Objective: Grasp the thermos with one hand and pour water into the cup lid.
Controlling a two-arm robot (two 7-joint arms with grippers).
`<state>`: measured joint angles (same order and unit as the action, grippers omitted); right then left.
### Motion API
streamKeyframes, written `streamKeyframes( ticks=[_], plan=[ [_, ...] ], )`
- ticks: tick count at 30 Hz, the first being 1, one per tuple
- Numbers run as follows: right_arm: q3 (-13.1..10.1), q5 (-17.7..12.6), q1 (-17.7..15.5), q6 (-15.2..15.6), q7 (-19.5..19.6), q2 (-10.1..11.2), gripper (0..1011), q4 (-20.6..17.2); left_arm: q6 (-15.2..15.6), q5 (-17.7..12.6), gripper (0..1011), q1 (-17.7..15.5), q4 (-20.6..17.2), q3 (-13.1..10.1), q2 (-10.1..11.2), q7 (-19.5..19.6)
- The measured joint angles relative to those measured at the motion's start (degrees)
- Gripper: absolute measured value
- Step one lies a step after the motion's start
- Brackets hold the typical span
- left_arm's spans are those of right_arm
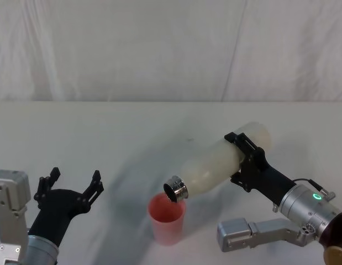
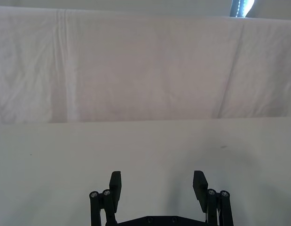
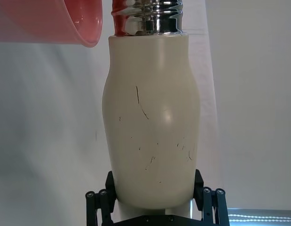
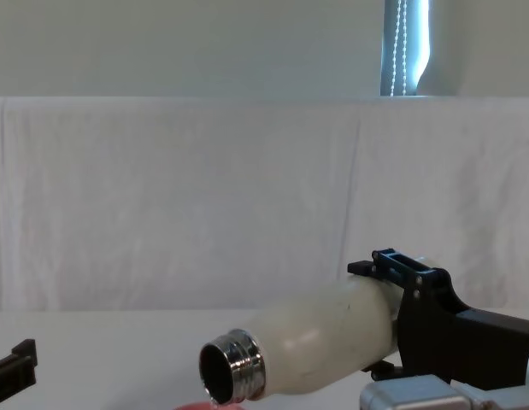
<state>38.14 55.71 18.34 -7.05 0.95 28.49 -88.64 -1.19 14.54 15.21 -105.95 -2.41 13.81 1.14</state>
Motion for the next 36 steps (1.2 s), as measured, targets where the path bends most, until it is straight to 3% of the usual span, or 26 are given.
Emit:
streamKeyframes(
  ticks=[36],
  plan=[
    [0.12, 0.27, 0.27, 0.00, -0.05, 0.05, 962, 0.00, 0.00, 0.00, 1001, 0.00, 0.00, 0.00, 0.00, 0.00]
  ],
)
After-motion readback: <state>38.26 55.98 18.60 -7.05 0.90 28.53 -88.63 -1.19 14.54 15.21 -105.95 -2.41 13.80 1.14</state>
